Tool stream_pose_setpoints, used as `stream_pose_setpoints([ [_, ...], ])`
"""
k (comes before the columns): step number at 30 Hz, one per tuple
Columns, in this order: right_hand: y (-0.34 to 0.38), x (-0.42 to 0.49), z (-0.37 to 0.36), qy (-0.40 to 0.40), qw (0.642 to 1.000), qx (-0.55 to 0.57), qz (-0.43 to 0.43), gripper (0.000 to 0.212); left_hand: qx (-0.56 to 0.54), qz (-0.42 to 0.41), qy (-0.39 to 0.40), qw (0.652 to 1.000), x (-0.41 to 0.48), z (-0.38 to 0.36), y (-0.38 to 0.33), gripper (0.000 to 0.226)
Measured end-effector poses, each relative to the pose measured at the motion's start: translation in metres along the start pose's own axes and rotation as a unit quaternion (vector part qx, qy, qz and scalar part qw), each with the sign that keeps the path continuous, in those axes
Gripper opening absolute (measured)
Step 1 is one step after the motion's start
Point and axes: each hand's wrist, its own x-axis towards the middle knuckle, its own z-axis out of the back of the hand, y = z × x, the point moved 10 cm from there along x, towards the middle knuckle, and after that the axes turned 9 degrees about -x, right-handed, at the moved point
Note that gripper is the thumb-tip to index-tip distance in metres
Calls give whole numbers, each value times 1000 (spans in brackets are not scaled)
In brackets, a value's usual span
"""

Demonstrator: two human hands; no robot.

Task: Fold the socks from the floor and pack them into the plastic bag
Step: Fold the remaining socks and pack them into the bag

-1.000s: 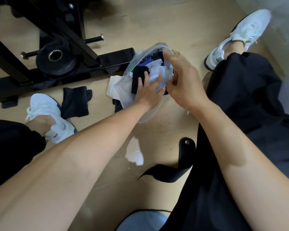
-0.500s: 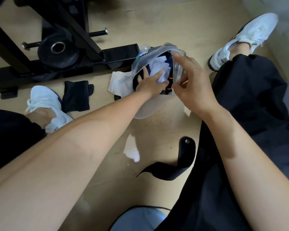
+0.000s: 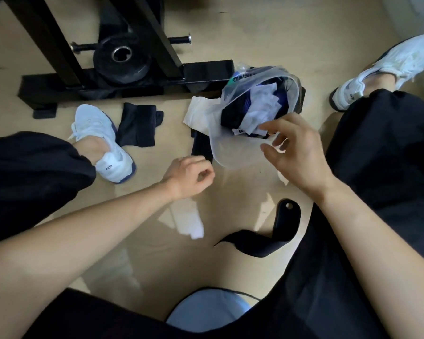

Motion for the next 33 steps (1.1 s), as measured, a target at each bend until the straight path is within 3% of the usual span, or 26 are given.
stream_pose_setpoints([
  [3, 8, -8, -28, 68, 997, -11, 21, 33, 19, 161, 7, 987, 9, -5, 61, 24],
  [7, 12, -17, -63, 161, 987, -8, 27, 30, 20, 307, 58, 950, 19, -34, 104, 69],
  [9, 9, -22, -76, 194, 981, -1, 17, 29, 19, 359, 63, 931, 20, -48, 120, 80],
  [11, 6, -28, -87, 220, 975, 1, 6, 27, 11, 390, 33, 920, 19, -57, 135, 72],
  [14, 8, -34, -100, 244, 970, 3, 10, 26, -143, 424, -34, 894, 11, -60, 142, 48],
  [16, 10, -35, -106, 253, 967, 8, 3, 25, -178, 402, -3, 898, 6, -55, 134, 36],
  [21, 21, -32, -110, 246, 968, 39, -1, 30, -82, 269, 127, 951, -9, -10, 93, 10],
  [25, 32, -27, -110, 237, 967, 86, -19, 41, -48, 179, 226, 956, -23, 25, 45, 6],
  [29, 51, -31, -121, 275, 945, 169, -40, 50, -117, 128, 267, 948, -32, 61, -8, 11],
  [33, 79, -40, -123, 317, 898, 303, -30, 24, -154, 74, 274, 946, -36, 90, -50, 9],
])
